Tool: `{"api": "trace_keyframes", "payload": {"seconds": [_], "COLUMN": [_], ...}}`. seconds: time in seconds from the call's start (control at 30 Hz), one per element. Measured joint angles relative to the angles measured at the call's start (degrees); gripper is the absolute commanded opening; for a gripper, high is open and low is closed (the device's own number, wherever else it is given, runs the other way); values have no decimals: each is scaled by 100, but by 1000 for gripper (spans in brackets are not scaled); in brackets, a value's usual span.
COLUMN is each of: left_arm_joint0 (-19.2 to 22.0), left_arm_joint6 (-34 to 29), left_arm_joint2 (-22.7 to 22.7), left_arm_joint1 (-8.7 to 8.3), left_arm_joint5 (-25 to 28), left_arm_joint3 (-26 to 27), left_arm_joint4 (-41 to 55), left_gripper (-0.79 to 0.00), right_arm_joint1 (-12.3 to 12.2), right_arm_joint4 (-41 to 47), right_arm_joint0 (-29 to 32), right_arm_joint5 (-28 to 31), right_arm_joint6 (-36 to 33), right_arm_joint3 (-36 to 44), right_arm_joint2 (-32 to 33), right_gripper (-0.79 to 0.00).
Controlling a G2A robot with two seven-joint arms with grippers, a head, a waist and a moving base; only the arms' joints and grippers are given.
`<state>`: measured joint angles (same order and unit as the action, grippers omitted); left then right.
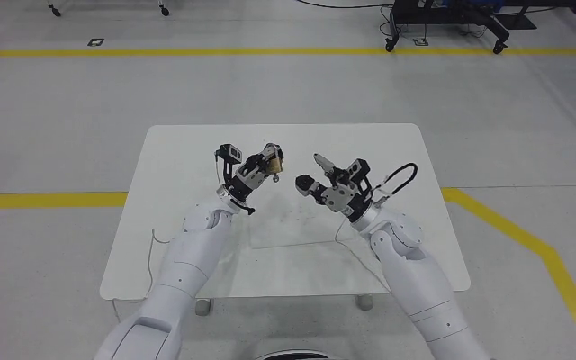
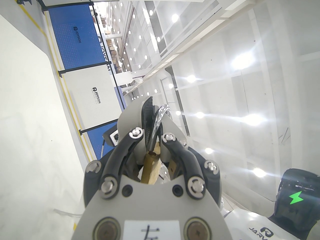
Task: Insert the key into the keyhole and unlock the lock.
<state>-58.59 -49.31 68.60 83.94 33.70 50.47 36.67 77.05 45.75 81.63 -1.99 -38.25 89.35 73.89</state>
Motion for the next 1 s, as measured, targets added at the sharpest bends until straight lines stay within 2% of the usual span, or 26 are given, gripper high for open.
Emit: {"api": "trace_keyframes", "payload": {"seconds": [0.17,0.37,0.57,0.8,0.9,0.97,1.0], "left_arm_joint0": [45,170,289,267,240,225,211], "left_arm_joint6": [122,697,1120,1100,963,926,931], "left_arm_joint2": [-48,-361,-854,-1442,-1593,-1650,-1671], "left_arm_joint1": [-9,-19,-6,-46,-43,-37,-34], "left_arm_joint5": [-44,-59,-972,-2620,-3170,-3363,-3420], "left_arm_joint3": [-58,-47,366,1015,1161,1227,1260], "left_arm_joint4": [-243,-1578,-3081,-4923,-5237,-5305,-5318], "left_gripper": [-785,-785,-785,-785,-785,-785,-760], "right_arm_joint1": [-52,-65,-65,-123,-147,-157,-162], "right_arm_joint4": [59,65,63,-57,-53,-28,-18], "right_arm_joint0": [263,340,341,460,523,546,558], "right_arm_joint5": [250,359,359,443,453,464,467], "right_arm_joint6": [-2,42,49,170,125,105,93], "right_arm_joint3": [297,389,388,419,435,436,436], "right_arm_joint2": [322,433,434,752,876,927,946], "right_gripper": [0,0,0,0,0,0,0]}}
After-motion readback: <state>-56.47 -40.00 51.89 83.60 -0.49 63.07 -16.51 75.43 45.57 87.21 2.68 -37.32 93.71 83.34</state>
